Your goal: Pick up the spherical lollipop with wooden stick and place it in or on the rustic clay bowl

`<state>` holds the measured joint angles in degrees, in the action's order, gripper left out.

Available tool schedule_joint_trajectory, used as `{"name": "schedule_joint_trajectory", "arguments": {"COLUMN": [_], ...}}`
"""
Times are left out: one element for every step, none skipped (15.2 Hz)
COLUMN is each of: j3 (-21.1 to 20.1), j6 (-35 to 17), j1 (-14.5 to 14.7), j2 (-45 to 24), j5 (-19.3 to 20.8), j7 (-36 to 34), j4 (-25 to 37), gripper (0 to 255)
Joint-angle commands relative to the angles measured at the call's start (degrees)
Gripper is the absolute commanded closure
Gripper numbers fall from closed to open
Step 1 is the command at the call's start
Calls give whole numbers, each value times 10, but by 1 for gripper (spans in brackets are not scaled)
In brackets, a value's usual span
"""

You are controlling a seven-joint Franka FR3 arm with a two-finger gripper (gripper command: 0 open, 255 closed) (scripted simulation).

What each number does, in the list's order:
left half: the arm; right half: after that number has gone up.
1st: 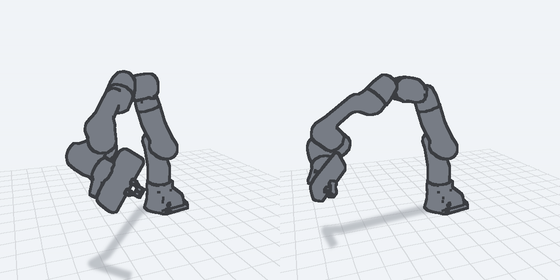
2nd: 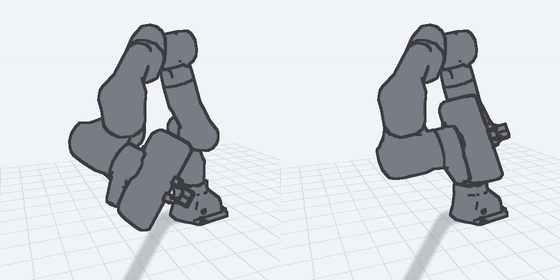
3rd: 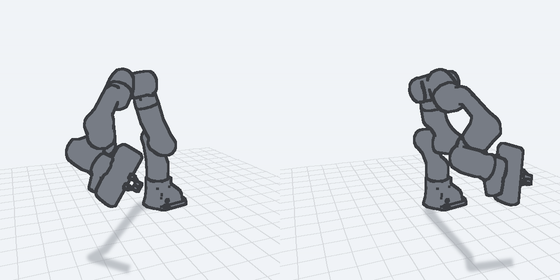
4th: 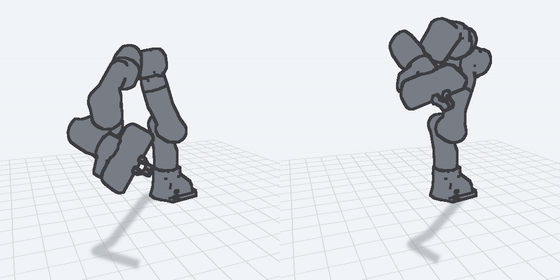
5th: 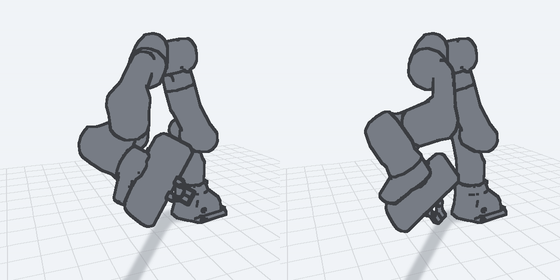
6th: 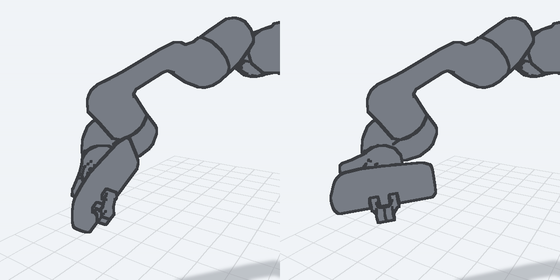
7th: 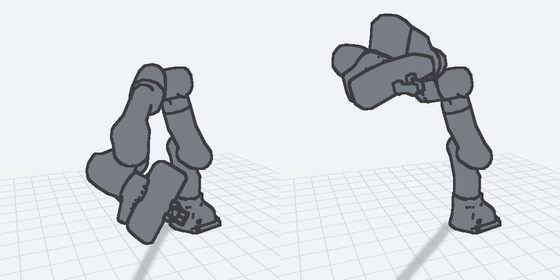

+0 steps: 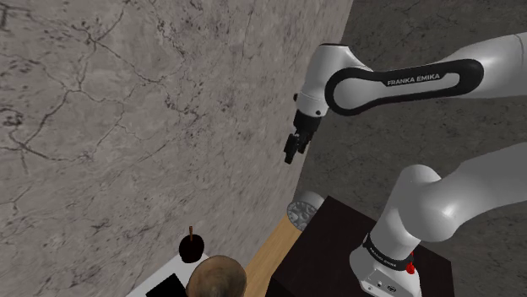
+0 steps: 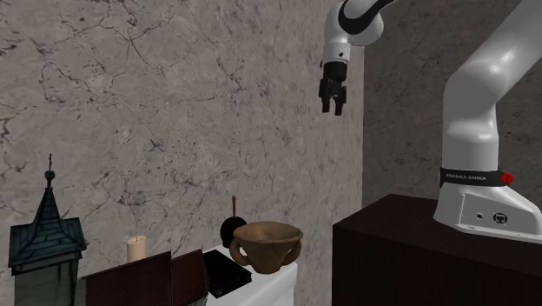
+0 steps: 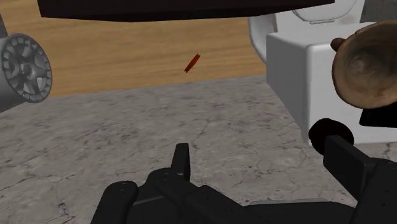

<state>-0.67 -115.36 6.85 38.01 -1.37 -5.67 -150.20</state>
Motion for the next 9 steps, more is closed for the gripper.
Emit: {"name": "schedule_joint_trajectory", "arguments": {"j3": [-3,-5,-7,-9,-11,-13,-14,-16,-18], "j6": [-54,-80,-107,-135,-162,-189,-216,-242,-269], "j1": [10,15,21,27,33,39,45,51,58], "j2": [-26,-41,-56,-73,-90,-109,-128,-148,-169], "j5": [-10,-15,-21,-27,-32,-39,-45,-51,-58], "j7": [5,6,8,11,13,16,20,23,27], "j4": [-13,-19,-24,-29,-32,-34,-36,-36,-35], "gripper": [0,0,0,0,0,0,0,0,0]}}
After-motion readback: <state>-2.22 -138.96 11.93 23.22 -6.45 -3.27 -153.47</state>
